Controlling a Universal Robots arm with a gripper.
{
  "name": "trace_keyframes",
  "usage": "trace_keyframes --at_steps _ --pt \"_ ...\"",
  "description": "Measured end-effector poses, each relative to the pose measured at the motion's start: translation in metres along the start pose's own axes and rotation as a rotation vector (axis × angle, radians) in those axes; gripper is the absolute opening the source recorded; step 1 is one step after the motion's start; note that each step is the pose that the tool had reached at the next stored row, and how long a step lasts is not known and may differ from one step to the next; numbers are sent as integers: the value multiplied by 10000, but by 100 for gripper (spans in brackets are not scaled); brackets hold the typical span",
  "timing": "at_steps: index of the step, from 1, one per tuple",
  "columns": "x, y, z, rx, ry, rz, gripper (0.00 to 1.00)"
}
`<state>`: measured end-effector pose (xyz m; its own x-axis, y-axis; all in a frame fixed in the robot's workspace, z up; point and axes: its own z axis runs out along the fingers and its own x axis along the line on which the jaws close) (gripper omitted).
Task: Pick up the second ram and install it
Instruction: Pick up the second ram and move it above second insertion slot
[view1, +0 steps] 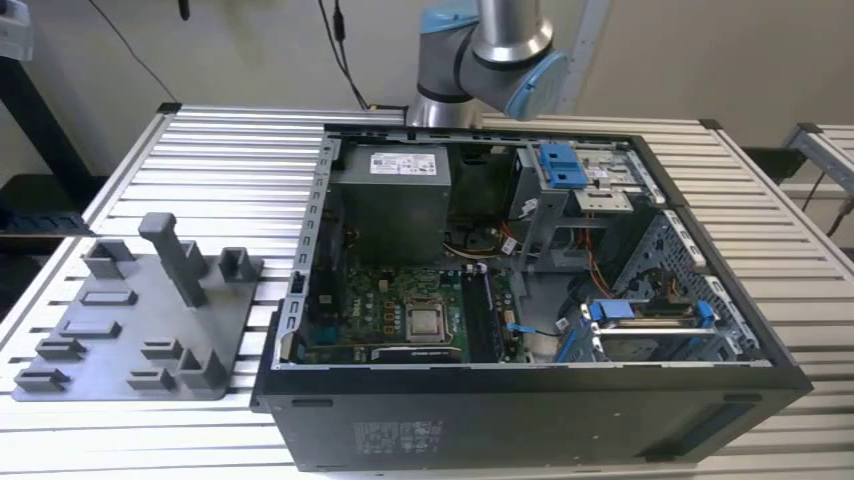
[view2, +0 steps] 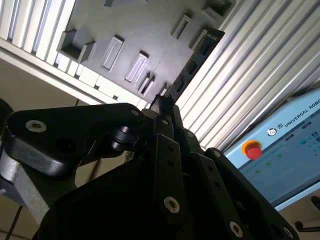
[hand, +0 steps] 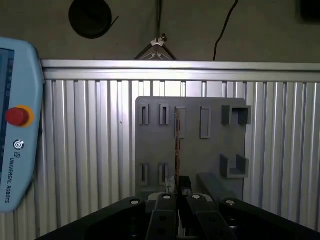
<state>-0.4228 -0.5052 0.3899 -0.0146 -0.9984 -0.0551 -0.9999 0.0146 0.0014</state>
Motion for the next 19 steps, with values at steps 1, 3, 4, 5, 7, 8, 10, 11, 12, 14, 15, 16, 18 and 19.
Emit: trace_keyframes --at_steps 1,3,4,5,7,8,10,11,12,14,15,16,18,19 --pt "0 -10 0 0 0 0 14" --pt "-1 -31 1 0 -1 2 14" --pt "-1 -42 1 -1 -1 2 14" --pt "-1 -48 1 -1 -1 2 14" --pt "-2 -50 -9 -5 2 4 14" --pt "-3 -52 -24 -6 0 4 14" --pt "-5 -53 -70 -7 0 3 14" --pt "-6 -53 -91 -6 -1 3 14" --pt "-7 -53 -110 -6 -1 3 14" --pt "-7 -52 -117 -4 -2 3 14" --pt "-7 -53 -117 -4 -3 2 14" --pt "-8 -53 -117 -4 -3 2 14" --pt "-8 -56 -119 -6 -1 2 14" --pt "-8 -66 -121 -10 2 1 14"
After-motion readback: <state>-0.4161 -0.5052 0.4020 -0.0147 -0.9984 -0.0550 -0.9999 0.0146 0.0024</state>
